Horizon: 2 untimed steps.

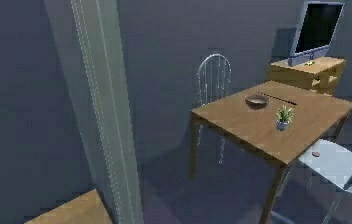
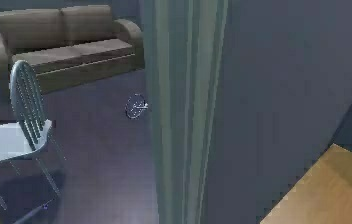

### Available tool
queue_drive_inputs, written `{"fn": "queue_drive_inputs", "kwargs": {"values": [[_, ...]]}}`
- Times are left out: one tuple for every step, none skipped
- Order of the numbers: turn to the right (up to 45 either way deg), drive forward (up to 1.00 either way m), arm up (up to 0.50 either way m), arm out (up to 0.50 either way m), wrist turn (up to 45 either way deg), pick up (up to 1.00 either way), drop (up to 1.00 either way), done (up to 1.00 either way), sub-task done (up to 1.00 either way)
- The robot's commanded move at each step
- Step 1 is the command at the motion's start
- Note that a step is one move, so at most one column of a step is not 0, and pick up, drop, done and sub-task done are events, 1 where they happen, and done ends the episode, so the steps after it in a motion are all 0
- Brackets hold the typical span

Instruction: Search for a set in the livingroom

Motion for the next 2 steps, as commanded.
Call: {"fn": "queue_drive_inputs", "kwargs": {"values": [[45.0,0.0,0.0,0.0,0.0,0.0,0.0,0.0,0.0],[27.0,0.0,0.0,0.0,0.0,0.0,0.0,0.0,0.0]]}}
